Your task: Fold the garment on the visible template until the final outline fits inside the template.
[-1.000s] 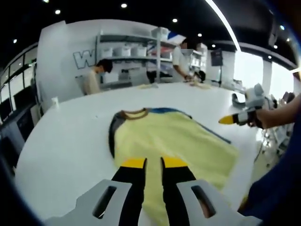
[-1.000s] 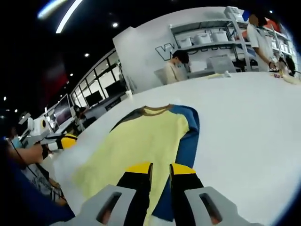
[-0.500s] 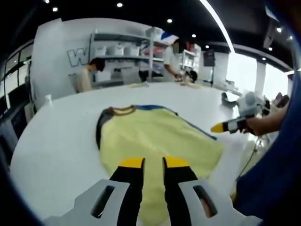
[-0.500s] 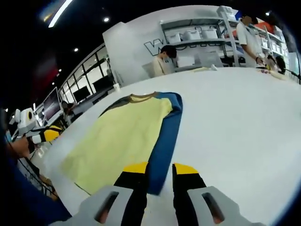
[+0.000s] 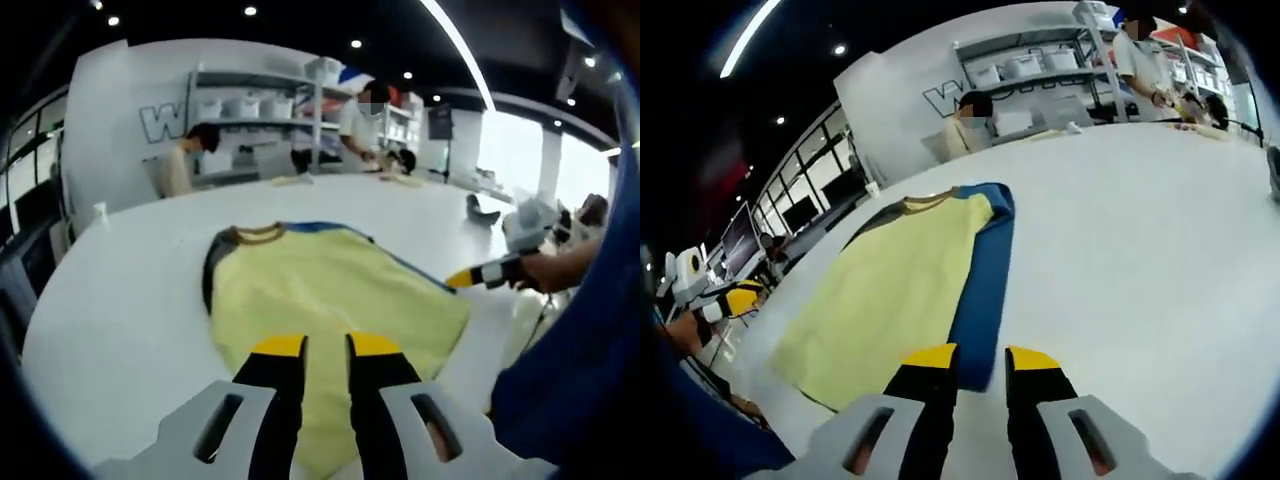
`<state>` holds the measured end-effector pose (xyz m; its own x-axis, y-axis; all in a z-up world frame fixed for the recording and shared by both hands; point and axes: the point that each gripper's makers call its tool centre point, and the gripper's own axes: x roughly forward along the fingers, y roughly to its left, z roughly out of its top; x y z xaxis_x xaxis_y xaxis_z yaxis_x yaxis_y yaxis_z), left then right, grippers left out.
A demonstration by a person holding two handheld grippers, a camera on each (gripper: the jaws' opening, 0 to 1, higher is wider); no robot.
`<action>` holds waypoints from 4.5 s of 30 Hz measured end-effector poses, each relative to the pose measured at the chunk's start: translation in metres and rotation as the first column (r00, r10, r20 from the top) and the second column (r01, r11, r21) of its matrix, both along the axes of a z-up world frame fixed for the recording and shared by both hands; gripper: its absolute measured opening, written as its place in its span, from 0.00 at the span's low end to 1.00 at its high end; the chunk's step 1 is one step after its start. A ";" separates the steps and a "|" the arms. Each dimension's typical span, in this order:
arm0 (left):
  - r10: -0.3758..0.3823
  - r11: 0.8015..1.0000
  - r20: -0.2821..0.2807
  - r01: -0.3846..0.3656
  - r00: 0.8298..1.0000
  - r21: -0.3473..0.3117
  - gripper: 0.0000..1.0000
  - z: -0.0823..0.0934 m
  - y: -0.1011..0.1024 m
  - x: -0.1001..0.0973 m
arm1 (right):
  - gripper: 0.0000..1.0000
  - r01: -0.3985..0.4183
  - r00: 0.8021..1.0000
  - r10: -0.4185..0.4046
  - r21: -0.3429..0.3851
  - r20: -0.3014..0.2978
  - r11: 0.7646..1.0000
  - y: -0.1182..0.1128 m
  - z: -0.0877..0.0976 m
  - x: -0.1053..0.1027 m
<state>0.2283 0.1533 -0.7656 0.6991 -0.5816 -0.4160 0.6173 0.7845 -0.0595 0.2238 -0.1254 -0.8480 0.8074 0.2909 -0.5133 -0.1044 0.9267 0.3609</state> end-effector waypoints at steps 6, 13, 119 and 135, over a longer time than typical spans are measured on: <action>-0.011 1.000 0.003 0.011 1.000 -0.015 0.14 -0.001 -0.004 -0.003 | 0.14 -0.008 1.000 0.008 0.002 -0.011 1.000 0.008 0.000 -0.006; -0.021 1.000 -0.002 0.021 1.000 -0.011 0.14 -0.003 0.001 -0.010 | 0.04 0.009 1.000 -0.010 -0.054 -0.025 0.998 0.005 -0.003 -0.005; 0.149 0.987 -0.054 -0.145 0.987 0.068 0.13 -0.004 -0.027 -0.027 | 0.15 0.117 0.993 -0.105 -0.258 0.060 0.959 -0.268 0.013 0.101; 0.186 0.980 -0.055 -0.181 0.981 0.086 0.13 0.004 -0.035 -0.040 | 0.15 0.038 0.999 -0.037 -0.367 0.010 0.929 -0.270 -0.005 0.111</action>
